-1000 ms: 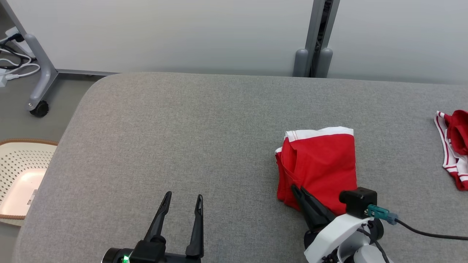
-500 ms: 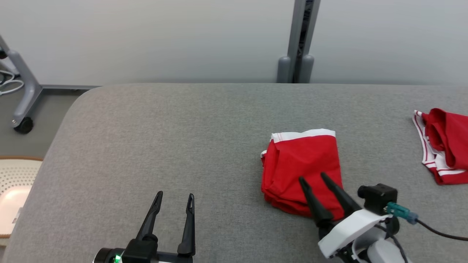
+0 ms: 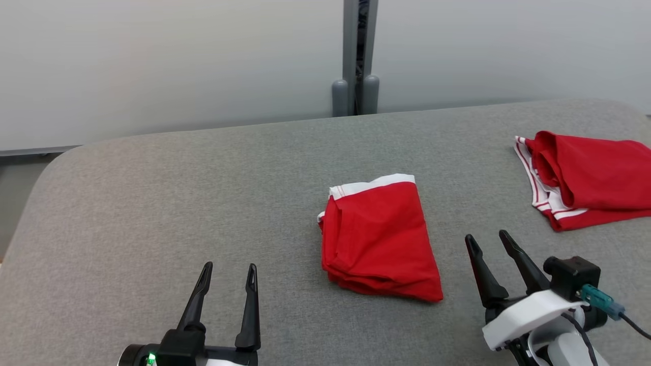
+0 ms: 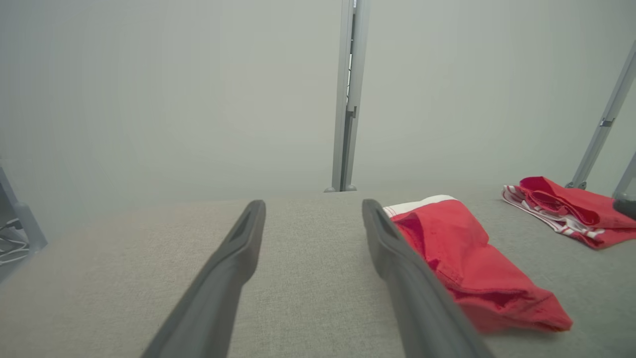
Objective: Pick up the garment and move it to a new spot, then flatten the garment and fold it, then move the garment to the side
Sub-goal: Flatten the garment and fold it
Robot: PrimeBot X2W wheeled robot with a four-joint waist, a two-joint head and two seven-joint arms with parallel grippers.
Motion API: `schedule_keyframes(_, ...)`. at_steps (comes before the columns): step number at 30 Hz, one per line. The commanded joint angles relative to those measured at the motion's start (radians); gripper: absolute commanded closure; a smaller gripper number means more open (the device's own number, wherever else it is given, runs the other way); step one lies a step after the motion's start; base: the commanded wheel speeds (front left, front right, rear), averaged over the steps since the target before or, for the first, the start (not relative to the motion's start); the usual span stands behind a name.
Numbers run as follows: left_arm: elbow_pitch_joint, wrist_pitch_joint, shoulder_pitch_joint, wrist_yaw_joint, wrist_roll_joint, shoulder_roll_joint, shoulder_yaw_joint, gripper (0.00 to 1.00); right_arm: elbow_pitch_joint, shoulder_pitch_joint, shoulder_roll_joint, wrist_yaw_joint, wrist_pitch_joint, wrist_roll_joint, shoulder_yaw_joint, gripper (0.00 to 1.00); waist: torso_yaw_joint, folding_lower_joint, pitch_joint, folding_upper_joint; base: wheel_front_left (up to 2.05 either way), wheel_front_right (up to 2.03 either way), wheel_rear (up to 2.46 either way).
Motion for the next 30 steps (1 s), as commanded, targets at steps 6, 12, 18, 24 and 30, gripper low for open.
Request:
schedule_keyframes(6, -0.004, -0.004, 0.015, 0.006, -0.002, 0.003, 0.018, 0.00, -0.104, 0.086, 0.009, 0.000, -0.009, -0.076, -0.059, 0.00, -0.034, 0.0000, 0.002, -0.0001, 0.00, 0.00, 0.00)
schedule_keyframes(12, -0.003, -0.004, 0.024, 0.005, -0.006, 0.003, 0.028, 0.00, -0.208, 0.171, 0.021, 0.000, -0.010, -0.162, -0.101, 0.00, -0.040, 0.0000, -0.009, -0.0001, 0.00, 0.00, 0.00)
schedule_keyframes(18, -0.001, -0.003, 0.042, 0.007, -0.005, 0.003, 0.027, 0.00, -0.258, 0.231, 0.025, 0.000, -0.010, -0.219, -0.111, 0.00, -0.036, 0.0000, -0.024, -0.0001, 0.00, 0.00, 0.00)
schedule_keyframes(24, -0.003, -0.003, 0.042, 0.016, -0.004, 0.003, 0.014, 0.00, -0.271, 0.264, 0.032, 0.000, -0.010, -0.242, -0.115, 0.00, -0.028, 0.0000, -0.036, -0.0001, 0.00, 0.00, 0.00)
schedule_keyframes(30, -0.001, -0.003, 0.049, 0.020, -0.013, 0.003, 0.013, 0.00, -0.269, 0.274, 0.040, 0.000, -0.010, -0.243, -0.122, 0.00, -0.016, 0.0000, -0.042, -0.0001, 0.00, 0.00, 0.00)
